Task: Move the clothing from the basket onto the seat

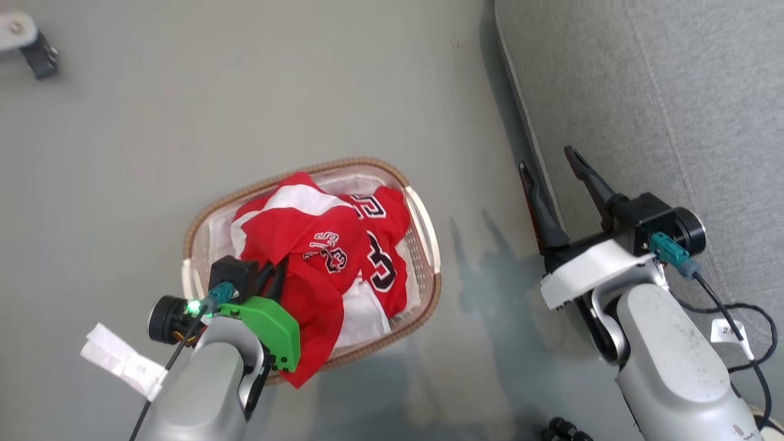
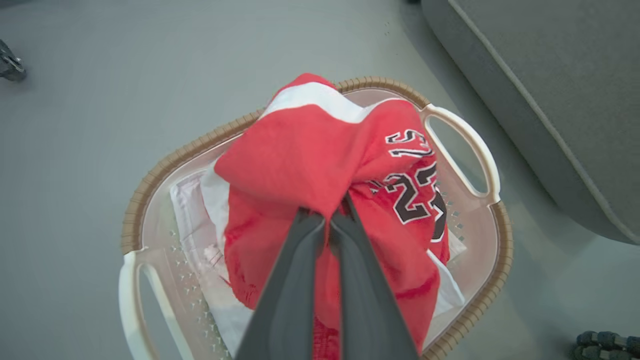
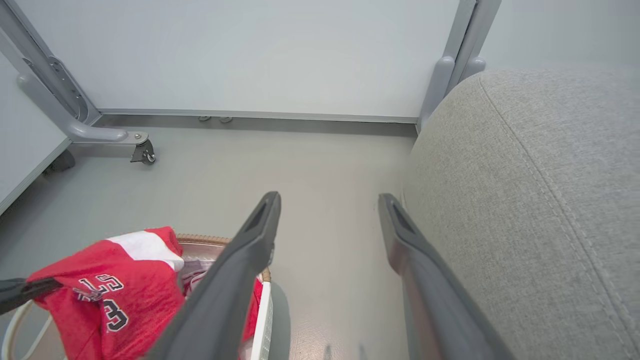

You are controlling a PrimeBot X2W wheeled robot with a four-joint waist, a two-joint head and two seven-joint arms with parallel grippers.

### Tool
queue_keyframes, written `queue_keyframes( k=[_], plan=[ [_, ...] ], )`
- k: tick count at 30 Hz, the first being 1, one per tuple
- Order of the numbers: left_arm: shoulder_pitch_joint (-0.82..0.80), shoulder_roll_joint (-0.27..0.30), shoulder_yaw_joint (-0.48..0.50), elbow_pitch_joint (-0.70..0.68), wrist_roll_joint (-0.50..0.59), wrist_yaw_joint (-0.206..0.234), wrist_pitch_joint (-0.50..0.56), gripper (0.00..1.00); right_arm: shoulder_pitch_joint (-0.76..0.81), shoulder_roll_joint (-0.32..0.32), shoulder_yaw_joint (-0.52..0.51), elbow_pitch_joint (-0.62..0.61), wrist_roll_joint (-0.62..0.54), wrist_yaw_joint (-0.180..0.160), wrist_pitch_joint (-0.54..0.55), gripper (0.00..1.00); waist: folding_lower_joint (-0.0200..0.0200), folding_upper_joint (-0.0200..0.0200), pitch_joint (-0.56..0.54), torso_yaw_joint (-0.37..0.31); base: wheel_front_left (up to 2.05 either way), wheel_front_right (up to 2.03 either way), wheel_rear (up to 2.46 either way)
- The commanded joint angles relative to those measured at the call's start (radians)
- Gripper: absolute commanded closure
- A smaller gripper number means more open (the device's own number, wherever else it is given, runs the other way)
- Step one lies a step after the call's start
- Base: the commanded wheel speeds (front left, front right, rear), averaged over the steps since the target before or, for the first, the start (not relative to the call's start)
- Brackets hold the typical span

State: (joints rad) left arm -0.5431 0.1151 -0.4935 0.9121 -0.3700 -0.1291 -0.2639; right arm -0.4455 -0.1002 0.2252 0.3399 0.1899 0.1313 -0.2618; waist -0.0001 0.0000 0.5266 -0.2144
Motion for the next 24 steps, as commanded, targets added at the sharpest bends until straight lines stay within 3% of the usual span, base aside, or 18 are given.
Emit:
queue_keyframes(
  k=[1, 12, 24],
  plan=[
    [0.032, 0.005, 0.010, -0.021, 0.005, -0.002, -0.001, 1.00, 0.027, -0.006, -0.001, 0.008, 0.007, -0.001, -0.005, 0.00, 0.0001, 0.0000, -0.117, 0.040, 0.00, 0.00, 0.00],
    [0.184, -0.026, 0.115, -0.269, 0.037, -0.001, -0.001, 1.00, 0.131, -0.002, -0.039, 0.025, 0.020, -0.001, -0.005, 0.00, 0.0001, 0.0000, -0.297, 0.086, 0.00, 0.00, 0.00],
    [0.229, -0.054, 0.167, -0.539, 0.042, -0.001, -0.001, 1.00, 0.247, 0.007, -0.062, 0.036, 0.020, -0.001, -0.005, 0.00, 0.0001, 0.0000, -0.443, 0.113, 0.00, 0.00, 0.00]
  ],
)
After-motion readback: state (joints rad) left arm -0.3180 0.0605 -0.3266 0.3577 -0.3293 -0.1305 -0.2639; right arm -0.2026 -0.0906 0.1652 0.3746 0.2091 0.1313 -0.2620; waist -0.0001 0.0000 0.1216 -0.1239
